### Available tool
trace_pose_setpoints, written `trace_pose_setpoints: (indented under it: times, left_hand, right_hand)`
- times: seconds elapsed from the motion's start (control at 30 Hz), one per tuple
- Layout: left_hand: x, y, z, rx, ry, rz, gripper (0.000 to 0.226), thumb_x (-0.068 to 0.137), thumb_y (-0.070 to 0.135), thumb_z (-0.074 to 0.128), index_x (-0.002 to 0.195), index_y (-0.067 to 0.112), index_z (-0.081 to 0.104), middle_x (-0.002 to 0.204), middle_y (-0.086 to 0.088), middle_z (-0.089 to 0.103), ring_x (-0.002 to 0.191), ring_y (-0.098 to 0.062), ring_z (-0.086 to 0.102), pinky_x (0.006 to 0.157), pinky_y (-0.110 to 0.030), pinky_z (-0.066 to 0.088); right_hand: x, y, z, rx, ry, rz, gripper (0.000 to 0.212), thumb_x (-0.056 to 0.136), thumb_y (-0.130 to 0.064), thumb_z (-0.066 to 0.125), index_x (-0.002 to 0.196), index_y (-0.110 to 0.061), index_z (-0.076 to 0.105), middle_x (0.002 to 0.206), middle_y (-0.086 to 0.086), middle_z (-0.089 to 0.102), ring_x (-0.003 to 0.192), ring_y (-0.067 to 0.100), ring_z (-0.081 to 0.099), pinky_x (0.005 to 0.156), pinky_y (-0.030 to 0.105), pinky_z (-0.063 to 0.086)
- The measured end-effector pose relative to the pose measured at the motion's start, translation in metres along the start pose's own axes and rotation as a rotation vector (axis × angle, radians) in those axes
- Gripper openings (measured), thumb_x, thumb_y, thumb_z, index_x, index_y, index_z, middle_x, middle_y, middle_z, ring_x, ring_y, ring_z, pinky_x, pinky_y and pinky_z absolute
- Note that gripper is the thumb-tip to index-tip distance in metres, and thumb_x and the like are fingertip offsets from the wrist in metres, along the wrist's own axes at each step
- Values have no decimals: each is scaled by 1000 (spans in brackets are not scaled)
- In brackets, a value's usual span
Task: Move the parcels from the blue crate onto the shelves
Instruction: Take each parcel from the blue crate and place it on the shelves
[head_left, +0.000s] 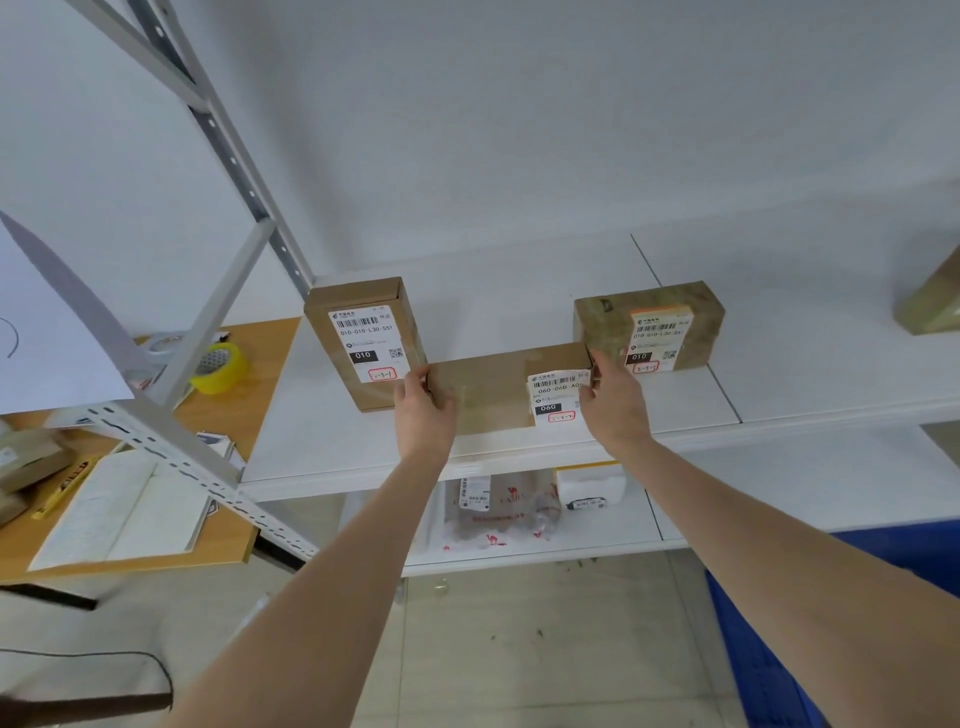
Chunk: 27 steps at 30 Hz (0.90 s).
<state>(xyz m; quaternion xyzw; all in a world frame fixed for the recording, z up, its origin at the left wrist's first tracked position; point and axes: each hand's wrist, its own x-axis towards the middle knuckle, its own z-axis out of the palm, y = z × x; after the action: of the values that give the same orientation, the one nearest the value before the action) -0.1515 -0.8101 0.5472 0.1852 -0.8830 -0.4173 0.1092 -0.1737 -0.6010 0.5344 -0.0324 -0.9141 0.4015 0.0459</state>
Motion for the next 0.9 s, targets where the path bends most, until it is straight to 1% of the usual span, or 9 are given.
trace_pose_setpoints:
  times: [0.13,0.2,0.3,0.4,0.47,0.57,0.67,0.8,0.9]
  left_hand:
    - [-5,7,-2,201,-33,89,48,90,12,56,136,13,42,138,-11,35,112,-31,52,85,-36,45]
    - [-6,6,-2,284,-41,145,47,89,11,55,135,16,44,138,-9,34,115,-29,50,86,-37,47]
    - [-6,3,-4,377,-23,194,47,87,12,57,133,16,47,137,-9,36,121,-28,45,94,-37,46]
    - [-6,5,-5,474,19,302,46,86,11,55,131,13,49,135,-8,41,122,-28,42,100,-33,37]
    - [-5,8,-5,517,16,387,47,85,10,55,131,12,50,135,-8,44,123,-27,42,99,-34,36]
    - [-5,17,-1,574,2,559,50,76,5,63,125,11,57,126,-8,54,113,-29,53,84,-37,47]
    - [-5,20,8,657,57,726,52,55,4,79,105,13,69,101,-5,65,85,-27,64,63,-30,52]
    - [1,21,16,786,102,734,49,45,5,85,90,16,71,83,-1,64,69,-22,63,53,-27,49]
    - [3,21,20,858,131,746,43,46,2,82,83,17,70,75,-1,60,63,-21,58,49,-26,44]
  right_hand:
    - [2,-6,-2,-128,-1,-5,51,92,-12,54,139,-12,37,137,12,43,120,33,49,91,44,49]
    - [2,-8,-3,-184,0,-28,52,91,-14,56,140,-12,35,139,11,40,124,32,44,91,42,47]
    - [-1,-12,-8,-286,-11,-46,54,92,-18,57,142,-15,35,140,9,38,127,29,39,92,41,47]
    - [-3,-17,-14,-435,24,-171,50,92,-20,58,139,-17,40,136,7,39,124,29,38,93,38,45]
    - [-3,-20,-13,-474,47,-309,48,89,-17,61,135,-14,46,132,7,43,120,31,40,92,39,45]
    - [-3,-26,-3,-503,6,-505,44,82,-8,67,125,-6,57,123,10,55,114,34,50,84,41,47]
    - [-2,-28,9,-544,17,-628,44,66,-1,76,108,-2,65,108,12,63,99,35,59,74,40,52]
    - [8,-28,18,-631,61,-625,55,49,1,81,102,-3,67,100,12,64,89,33,62,73,39,53]
    - [11,-28,20,-673,94,-620,52,43,7,78,93,-3,67,94,13,63,81,34,62,69,38,53]
